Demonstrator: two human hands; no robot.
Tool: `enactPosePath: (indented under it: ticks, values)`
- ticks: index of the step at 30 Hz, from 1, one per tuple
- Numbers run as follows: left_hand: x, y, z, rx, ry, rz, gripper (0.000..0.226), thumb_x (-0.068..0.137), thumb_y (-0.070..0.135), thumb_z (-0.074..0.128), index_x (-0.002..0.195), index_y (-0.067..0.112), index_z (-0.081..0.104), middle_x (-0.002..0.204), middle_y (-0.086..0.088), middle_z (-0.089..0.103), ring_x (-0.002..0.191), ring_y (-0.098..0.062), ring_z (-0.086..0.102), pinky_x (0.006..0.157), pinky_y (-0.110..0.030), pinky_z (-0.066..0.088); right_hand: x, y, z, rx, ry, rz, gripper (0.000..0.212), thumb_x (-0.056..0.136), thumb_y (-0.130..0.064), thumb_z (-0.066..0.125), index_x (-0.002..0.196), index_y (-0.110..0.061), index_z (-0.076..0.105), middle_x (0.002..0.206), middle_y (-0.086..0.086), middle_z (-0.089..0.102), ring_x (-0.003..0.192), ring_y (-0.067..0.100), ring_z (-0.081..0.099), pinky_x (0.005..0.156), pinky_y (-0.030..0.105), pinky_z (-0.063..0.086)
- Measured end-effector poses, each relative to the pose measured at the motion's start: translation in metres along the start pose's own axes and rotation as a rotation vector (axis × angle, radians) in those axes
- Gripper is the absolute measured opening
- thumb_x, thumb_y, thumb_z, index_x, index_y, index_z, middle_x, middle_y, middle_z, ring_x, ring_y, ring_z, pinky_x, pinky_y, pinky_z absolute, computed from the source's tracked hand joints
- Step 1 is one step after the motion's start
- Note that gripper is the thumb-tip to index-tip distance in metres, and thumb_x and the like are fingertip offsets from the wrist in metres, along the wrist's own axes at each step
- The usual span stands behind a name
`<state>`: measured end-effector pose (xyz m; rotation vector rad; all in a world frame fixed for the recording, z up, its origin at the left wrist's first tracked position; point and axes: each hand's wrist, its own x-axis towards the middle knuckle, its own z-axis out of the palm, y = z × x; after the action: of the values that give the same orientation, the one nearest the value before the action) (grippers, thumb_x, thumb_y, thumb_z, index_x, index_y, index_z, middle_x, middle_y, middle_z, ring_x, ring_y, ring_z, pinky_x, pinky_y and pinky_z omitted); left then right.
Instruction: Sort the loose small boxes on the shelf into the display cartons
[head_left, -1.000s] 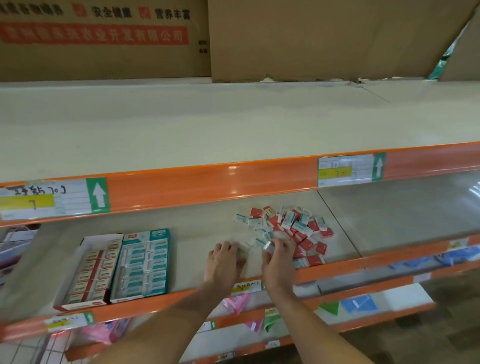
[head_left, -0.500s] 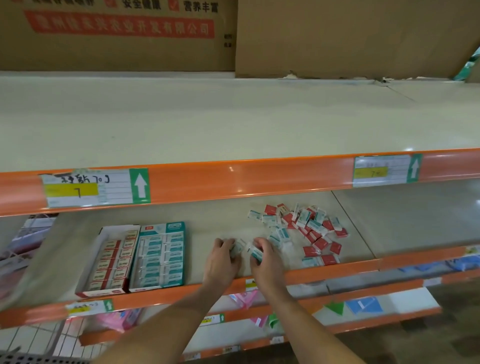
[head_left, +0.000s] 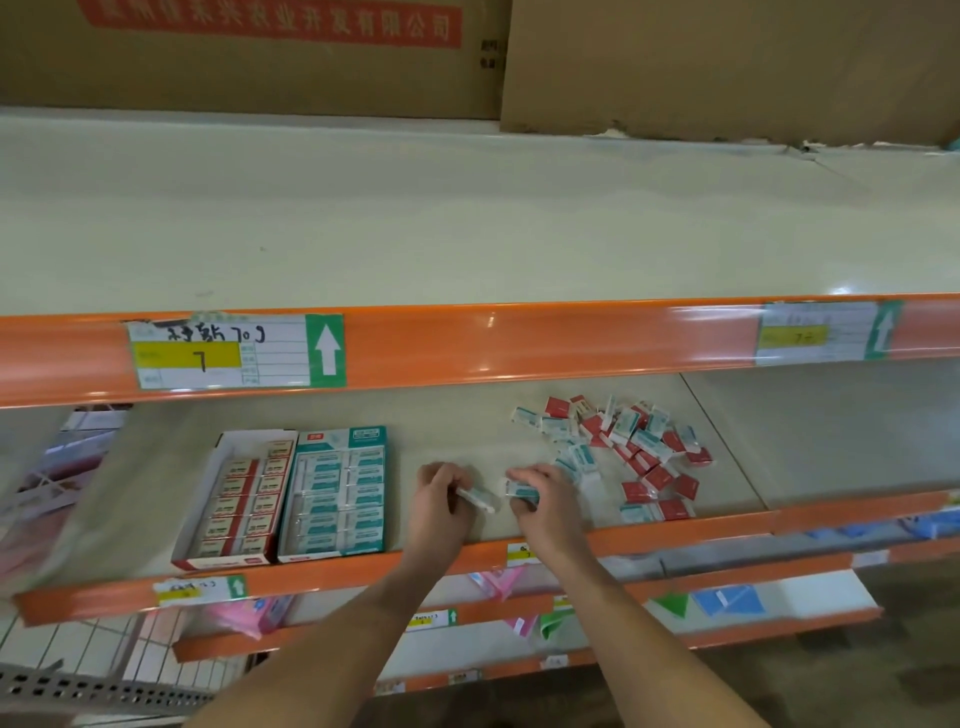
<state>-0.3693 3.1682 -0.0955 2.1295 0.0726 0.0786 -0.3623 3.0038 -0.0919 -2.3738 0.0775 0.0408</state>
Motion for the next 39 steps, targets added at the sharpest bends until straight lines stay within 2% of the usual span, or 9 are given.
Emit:
enactPosePath:
  ticks: [3, 7, 11, 14, 19, 24, 28, 34, 39]
  values:
    - [0.001, 0.0, -0.002, -0.041, 0.07, -0.024, 0.027, 0.087, -0.005, 0.056, 0.102, 0.016, 0.062, 0.115, 0.0, 0.047, 0.099, -0.004, 0.052, 0.091, -0.01, 0.042, -0.001, 0.0, -0.001, -0.003, -0.019, 0.005, 0.04, 0.088, -0.009, 0.07, 0.123, -0.028, 0.066, 0.122, -0.009, 0.051, 0.115, 0.008, 0.05, 0.086, 0.001, 0.033]
    - [-0.002, 0.0, 0.001, -0.037, 0.116, -0.111, 0.024, 0.094, 0.01, 0.056, 0.117, 0.016, 0.059, 0.117, 0.001, 0.048, 0.102, -0.017, 0.058, 0.089, -0.027, 0.052, -0.002, -0.001, -0.001, -0.002, -0.023, 0.018, 0.043, 0.09, -0.011, 0.068, 0.13, -0.025, 0.061, 0.128, -0.006, 0.05, 0.121, 0.011, 0.046, 0.09, 0.003, 0.03]
    - [-0.001, -0.005, 0.007, 0.143, -0.038, -0.063, 0.048, 0.084, 0.044, 0.07, 0.127, 0.031, 0.054, 0.116, 0.007, 0.043, 0.109, -0.013, 0.045, 0.095, -0.028, 0.048, -0.003, -0.005, -0.001, -0.025, -0.004, 0.05, 0.048, 0.091, -0.015, 0.069, 0.136, -0.018, 0.054, 0.134, -0.003, 0.046, 0.127, 0.013, 0.042, 0.097, 0.013, 0.031]
    - [0.0, -0.003, 0.012, 0.316, -0.096, -0.005, 0.052, 0.077, 0.059, 0.069, 0.123, 0.039, 0.055, 0.113, 0.008, 0.039, 0.109, -0.013, 0.035, 0.094, -0.03, 0.047, -0.002, -0.007, 0.0, -0.04, 0.0, 0.048, 0.044, 0.089, -0.015, 0.071, 0.131, -0.018, 0.057, 0.132, -0.004, 0.047, 0.125, 0.013, 0.042, 0.094, 0.01, 0.031]
    - [-0.002, -0.002, 0.009, 0.253, -0.094, 0.022, 0.031, 0.081, 0.032, 0.072, 0.108, 0.032, 0.058, 0.119, 0.011, 0.041, 0.113, -0.013, 0.039, 0.097, -0.026, 0.042, -0.003, -0.004, 0.0, -0.046, -0.008, -0.002, 0.035, 0.088, -0.012, 0.07, 0.119, -0.026, 0.062, 0.123, -0.009, 0.046, 0.118, 0.01, 0.043, 0.08, 0.002, 0.031]
    - [-0.006, -0.001, 0.0, 0.131, -0.103, 0.074, 0.058, 0.082, 0.006, 0.065, 0.133, 0.03, 0.05, 0.133, 0.016, 0.045, 0.121, -0.007, 0.036, 0.097, -0.018, 0.036, -0.003, -0.003, 0.002, -0.037, -0.015, -0.034, 0.041, 0.09, -0.011, 0.068, 0.125, -0.03, 0.06, 0.124, -0.011, 0.045, 0.12, 0.009, 0.041, 0.096, 0.012, 0.037]
    - [-0.006, -0.003, 0.001, 0.119, -0.098, 0.031, 0.061, 0.082, 0.003, 0.063, 0.136, 0.029, 0.048, 0.132, 0.011, 0.049, 0.121, -0.009, 0.041, 0.101, -0.028, 0.046, -0.003, -0.003, 0.002, -0.039, -0.008, -0.015, 0.046, 0.091, -0.012, 0.067, 0.134, -0.021, 0.056, 0.131, -0.006, 0.046, 0.125, 0.012, 0.041, 0.101, 0.017, 0.035]
    - [-0.002, 0.001, 0.0, 0.246, -0.083, 0.06, 0.052, 0.089, 0.018, 0.063, 0.138, 0.026, 0.048, 0.131, 0.008, 0.052, 0.12, -0.012, 0.041, 0.104, -0.029, 0.041, -0.005, -0.004, 0.003, -0.104, 0.001, -0.037, 0.036, 0.092, -0.017, 0.067, 0.127, -0.02, 0.061, 0.126, -0.006, 0.047, 0.12, 0.011, 0.043, 0.098, 0.015, 0.035]
    - [0.011, 0.007, -0.013, 0.346, -0.13, 0.123, 0.05, 0.09, 0.017, 0.061, 0.138, 0.025, 0.047, 0.13, 0.004, 0.057, 0.12, -0.017, 0.047, 0.102, -0.033, 0.042, -0.002, -0.013, 0.004, -0.118, 0.031, 0.059, 0.03, 0.093, -0.023, 0.066, 0.123, -0.019, 0.062, 0.121, -0.003, 0.051, 0.114, 0.014, 0.048, 0.096, 0.024, 0.043]
